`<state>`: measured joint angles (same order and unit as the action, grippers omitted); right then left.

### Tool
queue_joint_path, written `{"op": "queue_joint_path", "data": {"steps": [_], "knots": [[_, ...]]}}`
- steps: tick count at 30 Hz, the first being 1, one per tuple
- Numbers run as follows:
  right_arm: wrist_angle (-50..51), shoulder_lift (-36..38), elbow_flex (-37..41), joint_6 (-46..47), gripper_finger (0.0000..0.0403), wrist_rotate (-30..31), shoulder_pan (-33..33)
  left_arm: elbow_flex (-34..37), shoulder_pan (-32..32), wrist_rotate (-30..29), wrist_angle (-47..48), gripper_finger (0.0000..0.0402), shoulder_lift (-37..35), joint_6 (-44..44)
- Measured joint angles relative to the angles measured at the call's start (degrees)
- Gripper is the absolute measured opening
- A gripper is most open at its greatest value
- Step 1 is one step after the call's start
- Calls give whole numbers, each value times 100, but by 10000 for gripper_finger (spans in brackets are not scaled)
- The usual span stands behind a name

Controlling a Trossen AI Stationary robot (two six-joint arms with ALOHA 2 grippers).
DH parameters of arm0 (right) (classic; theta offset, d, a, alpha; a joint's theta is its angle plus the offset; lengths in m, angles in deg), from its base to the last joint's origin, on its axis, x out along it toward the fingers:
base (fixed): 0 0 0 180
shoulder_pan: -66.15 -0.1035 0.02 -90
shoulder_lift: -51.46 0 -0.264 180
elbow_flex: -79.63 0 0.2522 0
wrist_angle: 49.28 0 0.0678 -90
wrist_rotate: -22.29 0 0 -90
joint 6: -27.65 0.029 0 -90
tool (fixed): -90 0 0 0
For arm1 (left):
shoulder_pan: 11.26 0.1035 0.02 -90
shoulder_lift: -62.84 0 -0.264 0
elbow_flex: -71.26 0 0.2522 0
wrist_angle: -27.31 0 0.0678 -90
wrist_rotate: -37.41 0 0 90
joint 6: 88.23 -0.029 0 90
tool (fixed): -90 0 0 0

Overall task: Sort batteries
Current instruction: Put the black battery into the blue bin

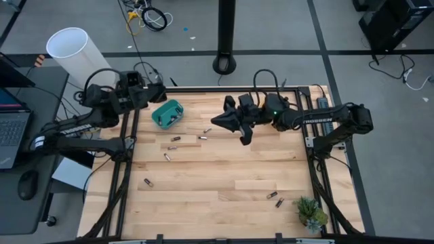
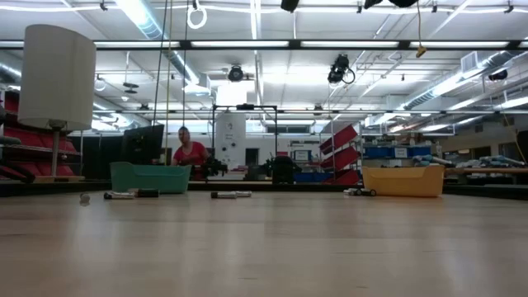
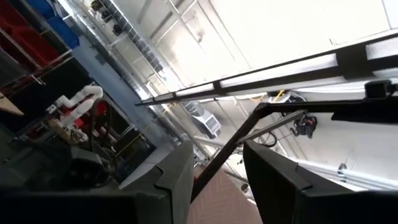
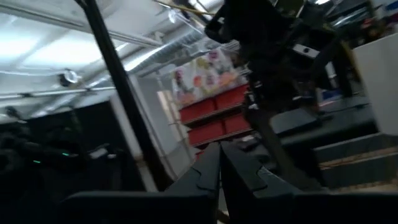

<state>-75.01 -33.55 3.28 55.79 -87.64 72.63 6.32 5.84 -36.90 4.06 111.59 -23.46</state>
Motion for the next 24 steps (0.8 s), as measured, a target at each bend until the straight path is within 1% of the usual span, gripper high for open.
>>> {"op": "queue_joint_path", "data": {"steps": [5, 12, 18, 24], "knots": [[-37, 2, 0, 211, 20, -369, 89, 2, -37, -158, -60, 152, 50, 44], [-43, 2, 0, 214, 17, -408, 85, 2, -35, -453, -92, 152, 120, 50], [-39, 2, 0, 216, 17, -528, 85, 2, -35, -470, -82, 152, 157, 118], [-45, 2, 0, 207, 20, -486, 85, 2, -35, -473, -53, 152, 189, 137]]}}
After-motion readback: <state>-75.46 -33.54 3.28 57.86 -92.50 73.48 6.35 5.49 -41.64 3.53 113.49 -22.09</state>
